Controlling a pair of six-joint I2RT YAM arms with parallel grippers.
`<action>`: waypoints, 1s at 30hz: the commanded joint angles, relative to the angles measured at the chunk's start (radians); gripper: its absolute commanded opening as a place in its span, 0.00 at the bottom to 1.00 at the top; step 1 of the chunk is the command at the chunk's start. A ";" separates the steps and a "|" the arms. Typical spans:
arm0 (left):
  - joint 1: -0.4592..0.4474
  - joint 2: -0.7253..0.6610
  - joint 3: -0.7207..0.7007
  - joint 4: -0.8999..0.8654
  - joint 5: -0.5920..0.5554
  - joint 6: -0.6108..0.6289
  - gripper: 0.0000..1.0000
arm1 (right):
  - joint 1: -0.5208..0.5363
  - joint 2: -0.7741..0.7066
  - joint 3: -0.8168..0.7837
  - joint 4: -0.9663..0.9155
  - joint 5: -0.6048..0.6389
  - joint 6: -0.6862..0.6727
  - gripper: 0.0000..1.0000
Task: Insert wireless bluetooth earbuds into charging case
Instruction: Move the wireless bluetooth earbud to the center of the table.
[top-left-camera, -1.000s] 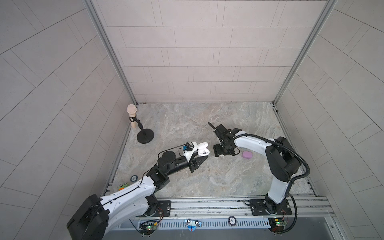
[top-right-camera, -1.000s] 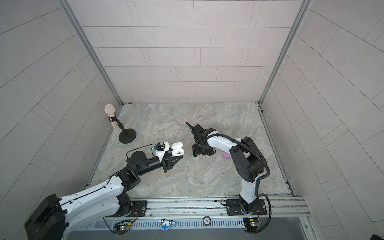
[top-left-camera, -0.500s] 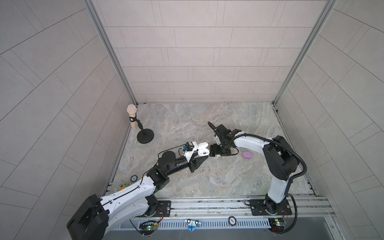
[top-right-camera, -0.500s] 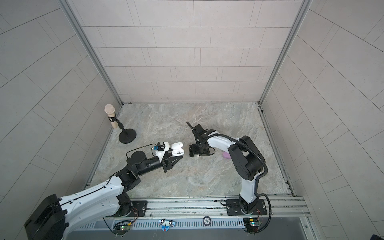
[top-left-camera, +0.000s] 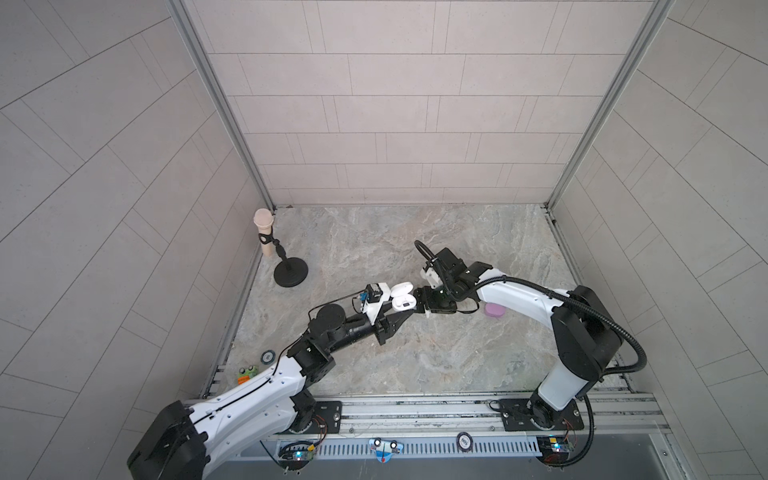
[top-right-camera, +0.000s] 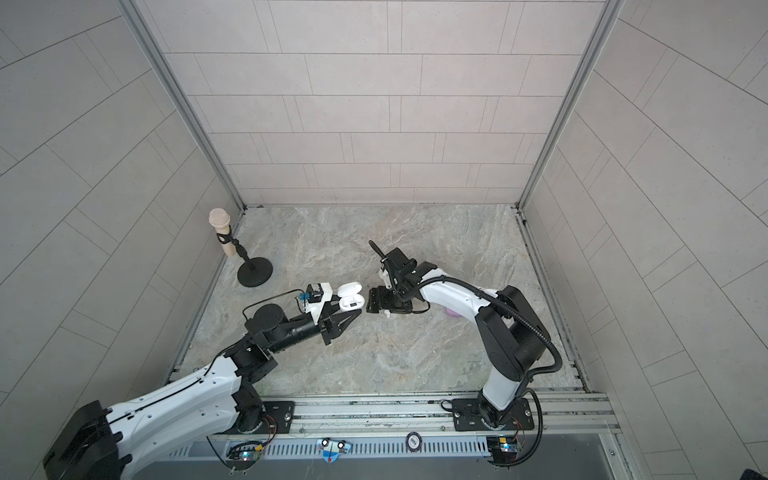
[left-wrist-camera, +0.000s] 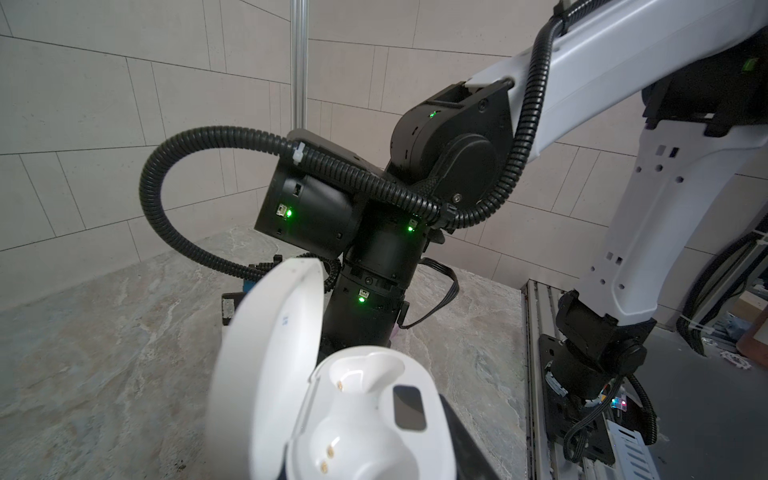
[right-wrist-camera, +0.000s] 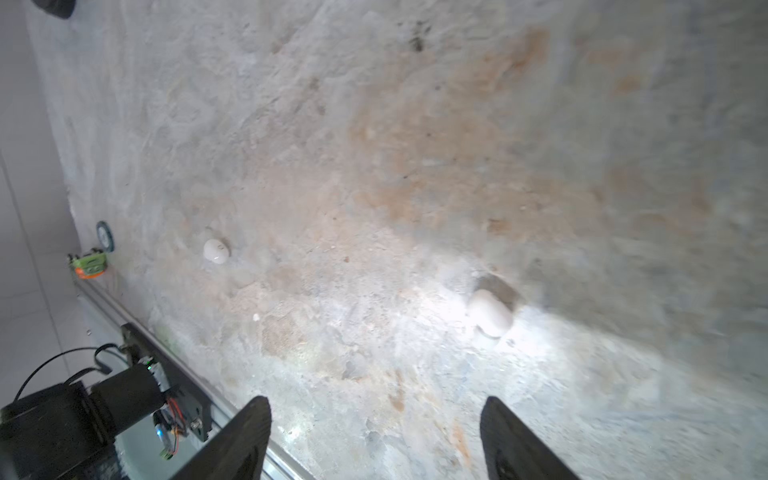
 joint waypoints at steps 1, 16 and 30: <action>0.004 -0.047 -0.017 -0.018 -0.020 -0.018 0.14 | -0.005 0.032 0.043 -0.135 0.169 -0.064 0.78; 0.006 -0.365 -0.067 -0.303 -0.230 -0.080 0.14 | 0.062 0.232 0.123 -0.073 0.190 -0.031 0.68; 0.006 -0.402 -0.053 -0.379 -0.301 -0.073 0.14 | 0.086 0.176 0.121 0.015 0.016 0.038 0.68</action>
